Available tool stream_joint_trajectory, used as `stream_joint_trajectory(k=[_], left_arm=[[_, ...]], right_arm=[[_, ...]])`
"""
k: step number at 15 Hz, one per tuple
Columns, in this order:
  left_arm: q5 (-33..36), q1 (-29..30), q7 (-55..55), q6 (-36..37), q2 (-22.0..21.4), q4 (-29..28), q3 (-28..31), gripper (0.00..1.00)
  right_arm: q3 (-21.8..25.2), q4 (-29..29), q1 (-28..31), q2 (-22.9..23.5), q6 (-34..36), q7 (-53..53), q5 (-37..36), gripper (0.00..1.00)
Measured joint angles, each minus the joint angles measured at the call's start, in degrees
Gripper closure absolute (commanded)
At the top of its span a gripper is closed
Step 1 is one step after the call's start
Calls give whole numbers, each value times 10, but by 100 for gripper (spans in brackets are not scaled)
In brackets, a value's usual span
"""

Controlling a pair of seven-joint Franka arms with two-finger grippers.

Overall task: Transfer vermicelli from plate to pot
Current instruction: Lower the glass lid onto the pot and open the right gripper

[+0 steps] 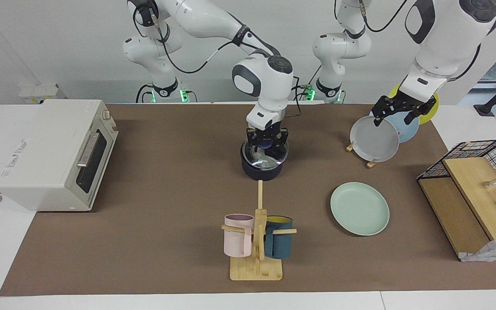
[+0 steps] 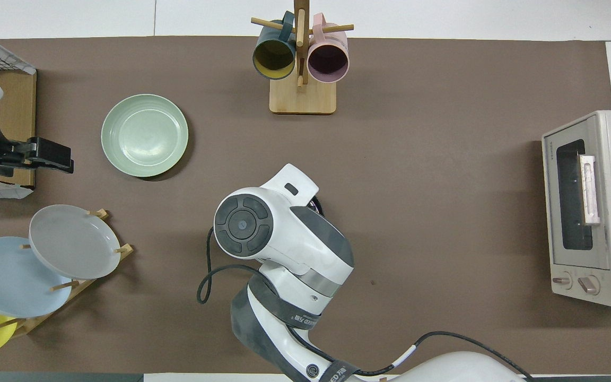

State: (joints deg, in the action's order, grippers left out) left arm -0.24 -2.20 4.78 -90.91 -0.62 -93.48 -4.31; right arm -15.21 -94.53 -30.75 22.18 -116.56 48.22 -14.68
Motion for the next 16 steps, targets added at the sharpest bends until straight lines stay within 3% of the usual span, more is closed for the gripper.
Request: stream_joint_trajectory(k=[16], left_arm=[[0, 22, 0, 0, 0, 0, -17, 0]], right_arm=[[0, 17, -10, -1, 31, -8, -30, 38]])
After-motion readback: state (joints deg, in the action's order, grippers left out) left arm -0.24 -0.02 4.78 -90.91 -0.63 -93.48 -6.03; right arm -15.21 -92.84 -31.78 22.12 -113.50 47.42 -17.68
